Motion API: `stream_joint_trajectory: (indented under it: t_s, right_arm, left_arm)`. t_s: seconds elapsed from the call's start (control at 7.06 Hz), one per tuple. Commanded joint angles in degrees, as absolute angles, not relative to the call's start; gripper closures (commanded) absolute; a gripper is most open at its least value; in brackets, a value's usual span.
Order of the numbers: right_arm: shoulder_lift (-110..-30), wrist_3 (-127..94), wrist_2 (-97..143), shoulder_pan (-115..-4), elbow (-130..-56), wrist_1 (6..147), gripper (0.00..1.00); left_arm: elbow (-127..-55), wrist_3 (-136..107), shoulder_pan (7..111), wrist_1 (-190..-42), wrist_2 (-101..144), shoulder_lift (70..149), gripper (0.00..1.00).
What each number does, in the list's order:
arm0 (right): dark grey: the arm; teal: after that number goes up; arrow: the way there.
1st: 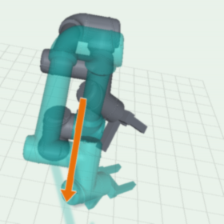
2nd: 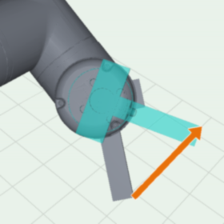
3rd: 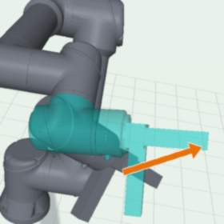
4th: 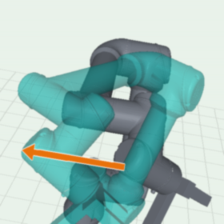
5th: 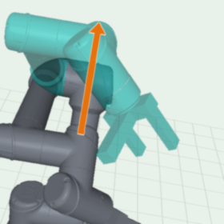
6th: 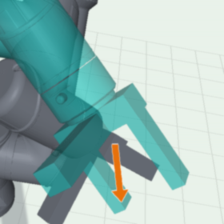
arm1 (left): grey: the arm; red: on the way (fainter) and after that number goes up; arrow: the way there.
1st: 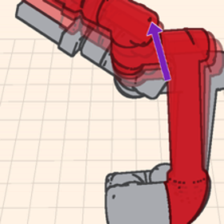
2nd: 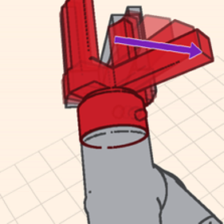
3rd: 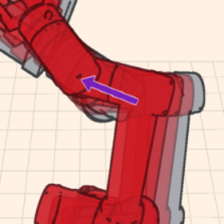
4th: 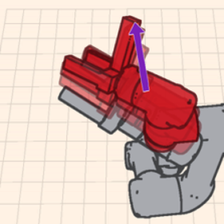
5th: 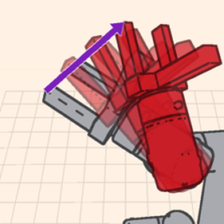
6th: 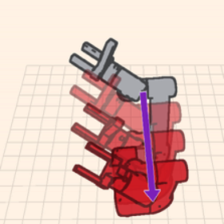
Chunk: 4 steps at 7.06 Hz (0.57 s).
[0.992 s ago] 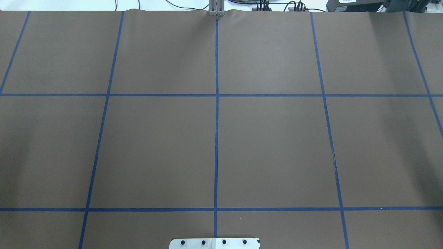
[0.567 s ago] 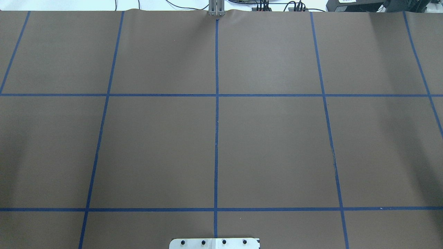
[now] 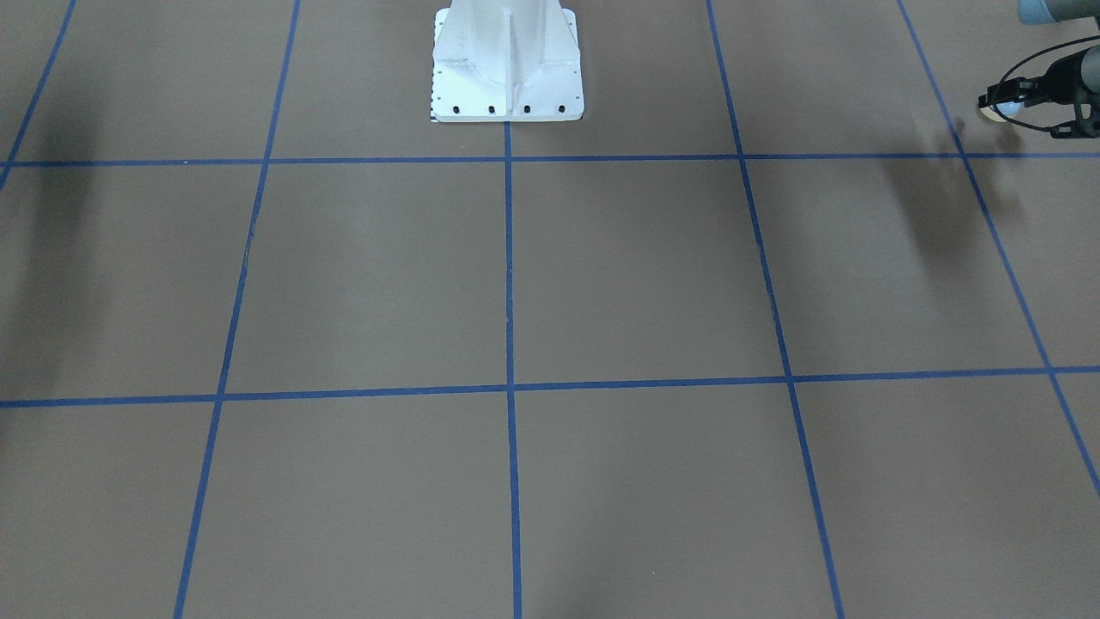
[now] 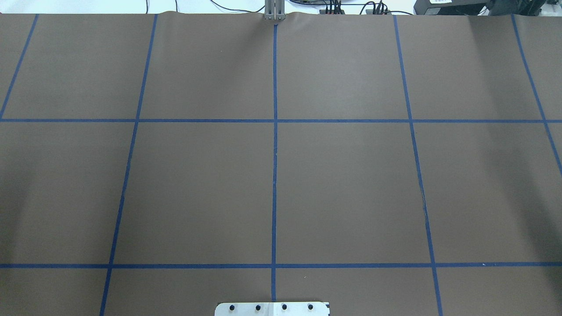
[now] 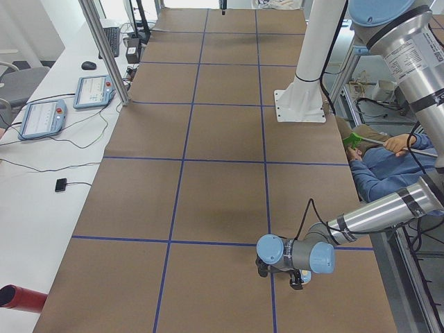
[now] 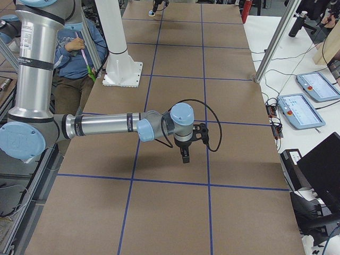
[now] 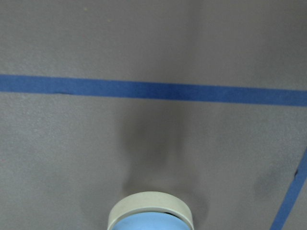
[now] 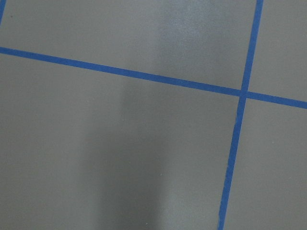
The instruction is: Place and press bell with both arms
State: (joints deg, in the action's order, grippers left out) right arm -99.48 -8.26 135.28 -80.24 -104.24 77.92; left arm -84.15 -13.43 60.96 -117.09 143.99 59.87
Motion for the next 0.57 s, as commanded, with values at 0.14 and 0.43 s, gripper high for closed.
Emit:
stream_joint_trajectory:
  t_s: [0.14,0.43]
  right_arm:
    - [-99.5,-8.3,135.4,-80.2,-104.3,77.9,0.0]
    - [-99.5,-8.3,135.4,-80.2,-104.3,77.9,0.0]
  left_arm:
    - [-82.3,-13.4,58.8,-117.2,143.7,60.1,0.0]
    - [-81.9,-13.4,58.5,-117.2,143.4,60.6,0.0]
